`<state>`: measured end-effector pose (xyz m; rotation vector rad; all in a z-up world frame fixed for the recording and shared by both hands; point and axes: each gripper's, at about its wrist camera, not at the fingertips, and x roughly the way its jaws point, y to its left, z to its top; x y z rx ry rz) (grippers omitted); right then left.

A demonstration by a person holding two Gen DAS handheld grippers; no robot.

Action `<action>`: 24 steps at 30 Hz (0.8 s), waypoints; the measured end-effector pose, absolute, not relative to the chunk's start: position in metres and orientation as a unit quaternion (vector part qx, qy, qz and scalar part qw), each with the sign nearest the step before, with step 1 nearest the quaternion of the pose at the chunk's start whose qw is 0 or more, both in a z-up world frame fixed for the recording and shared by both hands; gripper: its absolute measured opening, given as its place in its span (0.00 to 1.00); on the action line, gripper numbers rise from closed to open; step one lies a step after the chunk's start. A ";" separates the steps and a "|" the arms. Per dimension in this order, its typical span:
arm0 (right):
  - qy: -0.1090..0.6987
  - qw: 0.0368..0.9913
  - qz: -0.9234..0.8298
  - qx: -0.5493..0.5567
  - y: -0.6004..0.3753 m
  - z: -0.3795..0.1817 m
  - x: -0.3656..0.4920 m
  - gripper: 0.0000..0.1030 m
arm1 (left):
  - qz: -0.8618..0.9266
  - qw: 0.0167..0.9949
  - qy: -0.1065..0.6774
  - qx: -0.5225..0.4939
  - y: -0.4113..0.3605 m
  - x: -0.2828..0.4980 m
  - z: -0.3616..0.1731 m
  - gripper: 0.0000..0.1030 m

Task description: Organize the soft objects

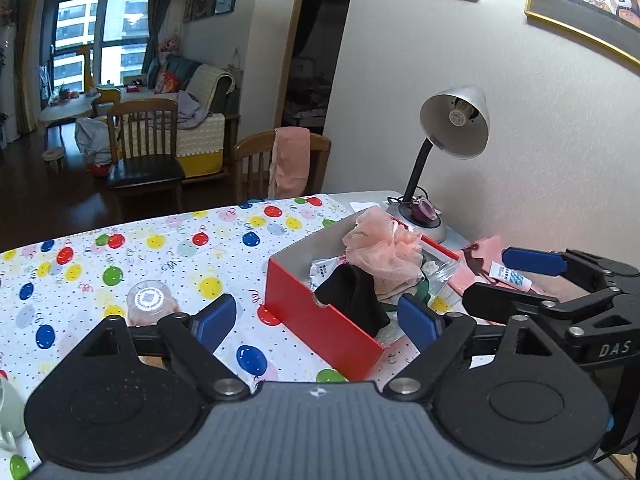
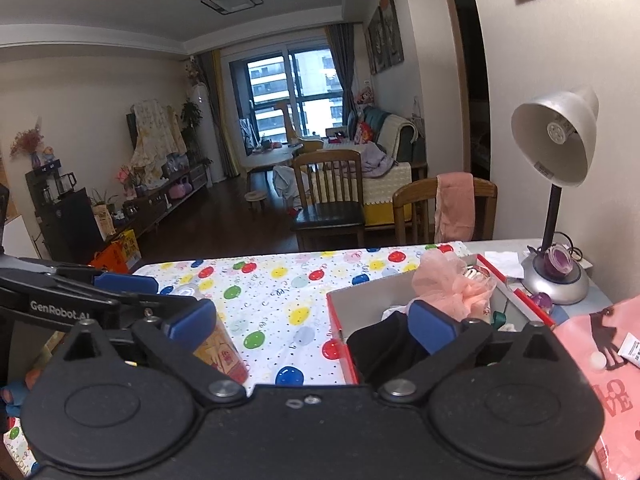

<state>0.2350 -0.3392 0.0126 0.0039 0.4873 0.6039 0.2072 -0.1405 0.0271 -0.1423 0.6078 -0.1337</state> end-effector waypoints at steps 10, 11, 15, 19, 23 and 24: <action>0.214 0.925 0.315 -0.015 -0.341 0.013 0.213 1.00 | -0.032 0.957 0.283 -0.061 -0.150 0.186 0.030 1.00; 0.214 0.924 0.316 -0.015 -0.341 0.013 0.213 1.00 | -0.030 0.957 0.281 -0.058 -0.152 0.184 0.031 1.00; 0.211 0.923 0.322 -0.016 -0.342 0.012 0.213 1.00 | -0.026 0.960 0.272 -0.066 -0.153 0.177 0.033 1.00; 0.209 0.921 0.328 -0.017 -0.343 0.013 0.212 1.00 | -0.014 0.963 0.258 -0.076 -0.151 0.173 0.035 1.00; 0.208 0.921 0.329 -0.018 -0.345 0.013 0.213 1.00 | -0.005 0.965 0.253 -0.074 -0.152 0.172 0.037 1.00; 0.209 0.921 0.329 -0.018 -0.345 0.013 0.213 1.00 | -0.006 0.965 0.252 -0.074 -0.153 0.172 0.038 1.00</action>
